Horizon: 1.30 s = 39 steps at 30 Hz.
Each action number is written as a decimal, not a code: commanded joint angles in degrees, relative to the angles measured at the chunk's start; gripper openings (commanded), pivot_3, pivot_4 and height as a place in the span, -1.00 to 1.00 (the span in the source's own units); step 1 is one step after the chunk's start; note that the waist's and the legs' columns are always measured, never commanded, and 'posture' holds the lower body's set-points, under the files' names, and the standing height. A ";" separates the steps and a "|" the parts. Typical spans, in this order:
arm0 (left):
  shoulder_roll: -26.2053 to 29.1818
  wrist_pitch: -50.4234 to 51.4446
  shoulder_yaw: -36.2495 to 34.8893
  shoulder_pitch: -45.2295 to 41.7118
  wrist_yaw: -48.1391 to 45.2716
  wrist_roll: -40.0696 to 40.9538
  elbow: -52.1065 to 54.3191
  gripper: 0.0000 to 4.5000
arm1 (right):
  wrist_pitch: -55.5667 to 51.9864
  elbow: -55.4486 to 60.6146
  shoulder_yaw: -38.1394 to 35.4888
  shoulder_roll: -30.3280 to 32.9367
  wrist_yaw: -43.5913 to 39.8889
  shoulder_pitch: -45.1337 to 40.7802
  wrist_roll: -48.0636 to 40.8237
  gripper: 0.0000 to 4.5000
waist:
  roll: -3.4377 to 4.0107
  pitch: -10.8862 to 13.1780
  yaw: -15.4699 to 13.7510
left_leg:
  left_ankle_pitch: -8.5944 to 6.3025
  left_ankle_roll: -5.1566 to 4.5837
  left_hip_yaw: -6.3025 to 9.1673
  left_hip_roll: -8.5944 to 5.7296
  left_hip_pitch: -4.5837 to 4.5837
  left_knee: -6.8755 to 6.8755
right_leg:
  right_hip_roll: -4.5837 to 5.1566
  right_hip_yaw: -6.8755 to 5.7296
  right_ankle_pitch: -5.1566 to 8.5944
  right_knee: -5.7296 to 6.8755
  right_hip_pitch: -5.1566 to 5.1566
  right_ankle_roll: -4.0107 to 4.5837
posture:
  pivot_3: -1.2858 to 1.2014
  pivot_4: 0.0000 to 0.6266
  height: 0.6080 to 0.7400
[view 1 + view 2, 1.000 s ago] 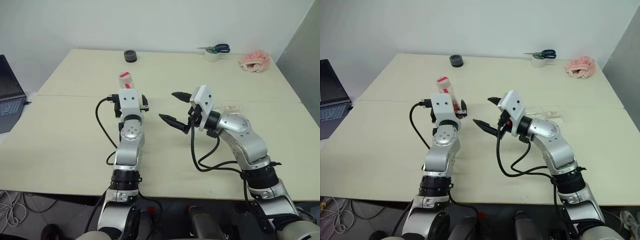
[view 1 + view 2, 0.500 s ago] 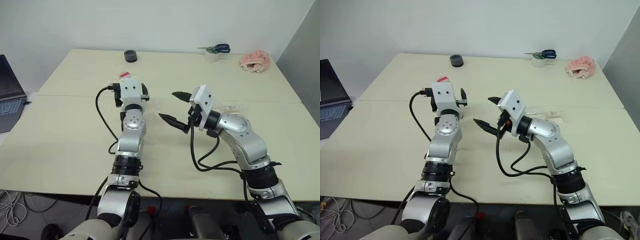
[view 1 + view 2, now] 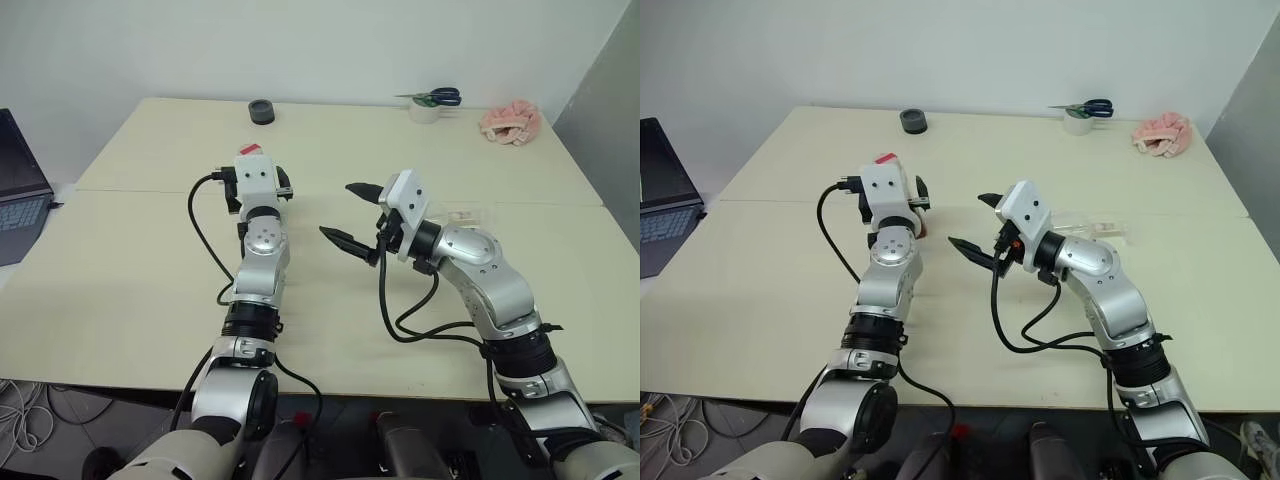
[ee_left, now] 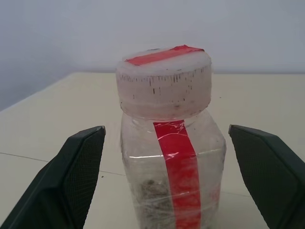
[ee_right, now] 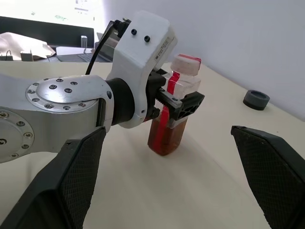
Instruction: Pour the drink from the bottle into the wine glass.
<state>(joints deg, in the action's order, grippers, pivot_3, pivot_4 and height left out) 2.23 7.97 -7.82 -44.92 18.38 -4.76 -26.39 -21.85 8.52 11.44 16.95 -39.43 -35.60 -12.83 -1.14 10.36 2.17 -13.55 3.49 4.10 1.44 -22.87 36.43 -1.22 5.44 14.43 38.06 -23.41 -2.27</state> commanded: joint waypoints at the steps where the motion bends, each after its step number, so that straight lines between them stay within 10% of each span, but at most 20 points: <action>1: -0.37 -4.01 -1.39 -2.67 -1.38 2.80 -1.52 0.97 | -0.03 1.49 -0.92 -0.21 0.55 -0.86 -0.34 1.00 | 0.00 0.00 -0.01 | 0.00 0.00 0.00 0.00 0.00 0.00 | 0.00 -0.01 0.00 0.01 0.00 0.00 | 0.03 -0.52 1.00; 11: 0.59 -8.09 -1.59 -3.89 -0.76 3.33 -5.44 -0.06 | -0.33 1.78 -1.49 0.79 1.17 -0.29 -0.11 1.00 | 0.00 0.00 0.00 | 0.00 0.00 0.01 -0.01 -0.01 0.00 | 0.00 -0.01 0.00 0.00 0.00 0.00 | 0.03 -0.52 1.00; 18: 2.99 -7.64 -1.55 -2.41 -3.14 3.74 -3.07 -0.09 | -0.39 0.91 -2.68 0.50 1.80 -1.71 -0.57 1.00 | 0.00 0.00 0.03 | 0.00 0.00 0.01 0.00 -0.01 0.00 | -0.01 -0.01 0.00 0.01 -0.01 0.00 | 0.03 -0.52 1.00; 31: 28.05 20.16 2.47 19.09 -49.12 26.59 42.56 -0.09 | -8.42 5.66 -3.35 10.51 -10.92 -2.72 -8.53 1.00 | 0.01 0.02 0.98 | 0.00 0.02 0.04 0.09 -0.04 -0.09 | 0.00 -0.06 0.02 0.05 -0.12 0.05 | 0.03 -0.52 1.00; 39: 29.70 21.75 3.43 21.40 -56.30 31.37 46.38 -0.10 | -13.08 7.48 -3.94 7.10 -11.86 -6.73 -14.77 1.00 | -0.03 0.15 1.05 | 0.00 0.00 0.02 0.12 -0.03 0.21 | -0.09 -0.02 0.19 0.11 -0.05 -0.23 | 0.03 -0.52 1.00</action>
<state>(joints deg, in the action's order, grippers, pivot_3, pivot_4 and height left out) 31.51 30.54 -3.88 -22.12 -37.24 25.75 17.80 -34.67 13.78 8.12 24.25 -51.22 -41.11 -26.36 -1.17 10.51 3.22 -13.55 3.49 4.13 1.57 -22.89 36.65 -1.32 5.41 14.62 38.18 -23.44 -2.50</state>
